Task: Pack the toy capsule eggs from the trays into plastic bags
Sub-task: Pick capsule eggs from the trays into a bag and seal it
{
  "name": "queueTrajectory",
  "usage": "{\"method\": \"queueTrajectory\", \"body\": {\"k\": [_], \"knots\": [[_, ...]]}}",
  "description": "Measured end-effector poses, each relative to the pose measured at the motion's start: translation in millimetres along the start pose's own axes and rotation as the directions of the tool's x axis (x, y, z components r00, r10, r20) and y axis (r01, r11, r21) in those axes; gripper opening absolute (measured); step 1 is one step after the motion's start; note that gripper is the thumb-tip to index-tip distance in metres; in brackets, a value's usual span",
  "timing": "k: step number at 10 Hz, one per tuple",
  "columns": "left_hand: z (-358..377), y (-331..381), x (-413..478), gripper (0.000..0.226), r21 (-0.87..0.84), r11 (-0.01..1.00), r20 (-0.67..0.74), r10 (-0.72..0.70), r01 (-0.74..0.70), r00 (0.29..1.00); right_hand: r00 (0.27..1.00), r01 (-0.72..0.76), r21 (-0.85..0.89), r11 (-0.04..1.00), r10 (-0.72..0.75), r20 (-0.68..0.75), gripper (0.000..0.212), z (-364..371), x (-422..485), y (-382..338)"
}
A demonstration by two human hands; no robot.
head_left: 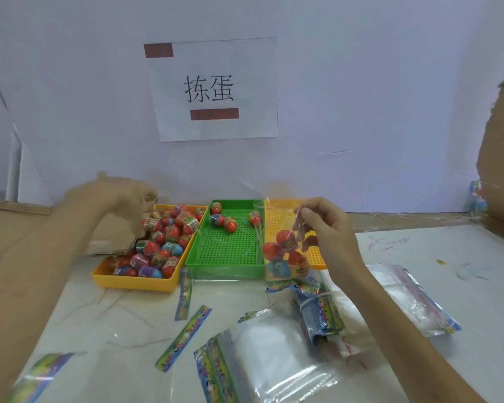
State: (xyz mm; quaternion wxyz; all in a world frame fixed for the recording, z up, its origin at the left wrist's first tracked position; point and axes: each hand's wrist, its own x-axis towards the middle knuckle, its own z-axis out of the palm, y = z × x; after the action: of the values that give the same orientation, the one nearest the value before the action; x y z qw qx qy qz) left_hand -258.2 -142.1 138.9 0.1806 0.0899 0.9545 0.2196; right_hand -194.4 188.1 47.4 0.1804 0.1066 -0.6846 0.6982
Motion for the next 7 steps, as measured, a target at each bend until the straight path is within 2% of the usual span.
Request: {"method": "queueTrajectory", "body": {"k": [1,2,3,4,5,6,7], "knots": [[-15.3,19.6,-5.5,0.054,-0.569,0.781,-0.034,0.29,-0.257,0.957,1.0,0.011,-0.004,1.0,-0.01,0.026,0.019,2.2,-0.8,0.4],[-6.2,54.3,-0.1,0.055,-0.869,0.437,0.044,0.531,-0.23,0.846,0.999,0.011,0.001,1.0,-0.011,0.033,0.019,3.7,-1.9,-0.4],[8.1,66.2,26.1,0.073,0.277,0.943,0.319,0.089,-0.183,0.944,1.0,-0.003,-0.013,1.0,0.003,0.025,0.019,2.9,-1.5,0.1],[11.3,86.1,29.4,0.089,0.231,0.971,-0.018,0.061,-0.055,0.998,1.0,0.01,-0.035,0.999,-0.009,0.027,0.018,1.5,-0.8,-0.2],[12.2,87.2,28.0,0.07,-0.462,0.869,0.036,0.218,-0.177,0.975,0.999,0.018,-0.018,1.0,-0.017,0.028,0.018,2.4,-1.1,-0.4],[20.0,82.4,37.5,0.069,0.499,0.867,0.182,-0.101,-0.004,0.978,0.999,0.024,-0.029,0.999,-0.023,0.037,0.02,4.0,-1.9,-0.2],[13.5,80.7,31.0,0.07,0.492,0.87,0.077,-0.082,0.033,0.994,0.999,0.032,-0.041,0.999,-0.03,0.038,0.02,4.7,-2.7,-0.5]]}}
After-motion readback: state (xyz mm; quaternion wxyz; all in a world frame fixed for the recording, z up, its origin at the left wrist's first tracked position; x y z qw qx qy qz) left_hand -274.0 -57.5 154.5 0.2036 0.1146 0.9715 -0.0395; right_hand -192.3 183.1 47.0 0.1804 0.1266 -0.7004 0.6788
